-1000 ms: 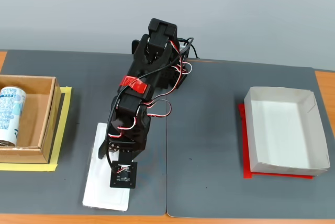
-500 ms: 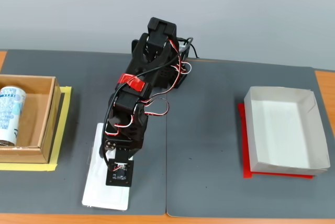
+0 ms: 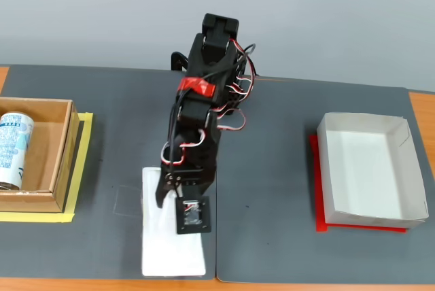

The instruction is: Pick the sandwich and put it in the gray box

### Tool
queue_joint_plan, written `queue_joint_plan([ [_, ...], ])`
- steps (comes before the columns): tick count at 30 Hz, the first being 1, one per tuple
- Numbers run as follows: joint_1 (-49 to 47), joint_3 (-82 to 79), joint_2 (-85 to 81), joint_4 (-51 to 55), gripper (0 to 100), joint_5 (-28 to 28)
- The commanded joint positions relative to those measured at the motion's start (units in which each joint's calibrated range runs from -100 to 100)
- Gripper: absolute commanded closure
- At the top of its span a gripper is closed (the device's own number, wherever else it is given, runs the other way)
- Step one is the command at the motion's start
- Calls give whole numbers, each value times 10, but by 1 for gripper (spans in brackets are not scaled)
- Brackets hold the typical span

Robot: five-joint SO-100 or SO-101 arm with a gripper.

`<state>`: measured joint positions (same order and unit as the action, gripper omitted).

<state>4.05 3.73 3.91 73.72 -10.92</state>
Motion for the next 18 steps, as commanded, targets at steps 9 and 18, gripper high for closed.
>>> queue_joint_plan([
  [9, -117, 8, -132, 56, 82, 1],
  [18, -273, 8, -212, 54, 82, 27],
])
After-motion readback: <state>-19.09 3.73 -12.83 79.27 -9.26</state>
